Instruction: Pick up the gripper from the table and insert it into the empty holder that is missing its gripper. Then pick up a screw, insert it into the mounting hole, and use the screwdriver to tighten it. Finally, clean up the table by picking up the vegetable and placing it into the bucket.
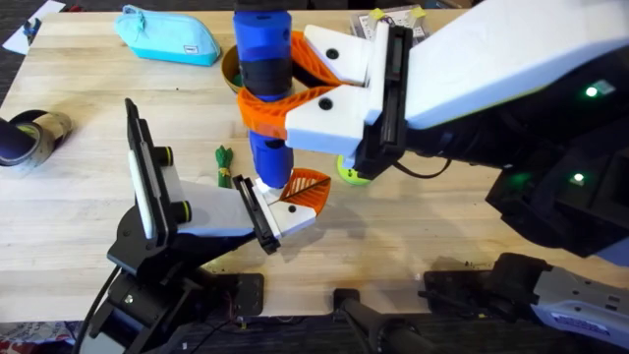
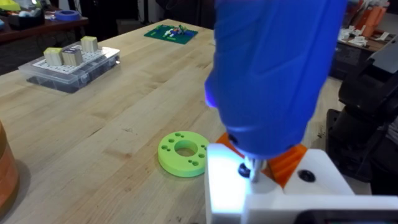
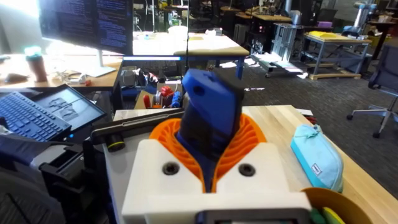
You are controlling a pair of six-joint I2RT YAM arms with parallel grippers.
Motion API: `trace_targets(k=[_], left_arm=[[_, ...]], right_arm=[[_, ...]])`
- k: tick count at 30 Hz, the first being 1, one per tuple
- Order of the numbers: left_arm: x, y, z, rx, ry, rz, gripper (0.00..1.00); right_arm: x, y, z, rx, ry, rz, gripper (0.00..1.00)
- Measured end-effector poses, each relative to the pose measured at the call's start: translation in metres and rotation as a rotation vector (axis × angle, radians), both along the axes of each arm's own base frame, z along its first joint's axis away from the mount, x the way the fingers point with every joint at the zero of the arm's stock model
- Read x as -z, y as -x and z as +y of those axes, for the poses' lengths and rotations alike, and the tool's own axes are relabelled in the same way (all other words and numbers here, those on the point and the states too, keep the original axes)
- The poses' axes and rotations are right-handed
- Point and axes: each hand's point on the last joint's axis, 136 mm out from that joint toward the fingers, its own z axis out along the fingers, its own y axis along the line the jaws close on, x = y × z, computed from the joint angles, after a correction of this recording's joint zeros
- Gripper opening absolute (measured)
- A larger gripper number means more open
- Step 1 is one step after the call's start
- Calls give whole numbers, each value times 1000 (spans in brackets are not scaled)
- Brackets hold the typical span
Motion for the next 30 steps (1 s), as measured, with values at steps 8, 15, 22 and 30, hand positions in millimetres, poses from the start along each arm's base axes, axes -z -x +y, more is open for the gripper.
trace_targets(k=[8,15,22,30], left_arm=[[4,0,0,-2,-7,21,13],[4,0,0,-2,-7,22,13],[4,0,0,-3,-7,22,13],[4,0,0,-3,-7,21,13]], right_arm=[[-1,-1,0,4,-10,-7,46],[-12,3,-5,4,-39,-33,45],[-1,3,-5,14,10,-63,45],[1,3,-5,18,23,-85,45]])
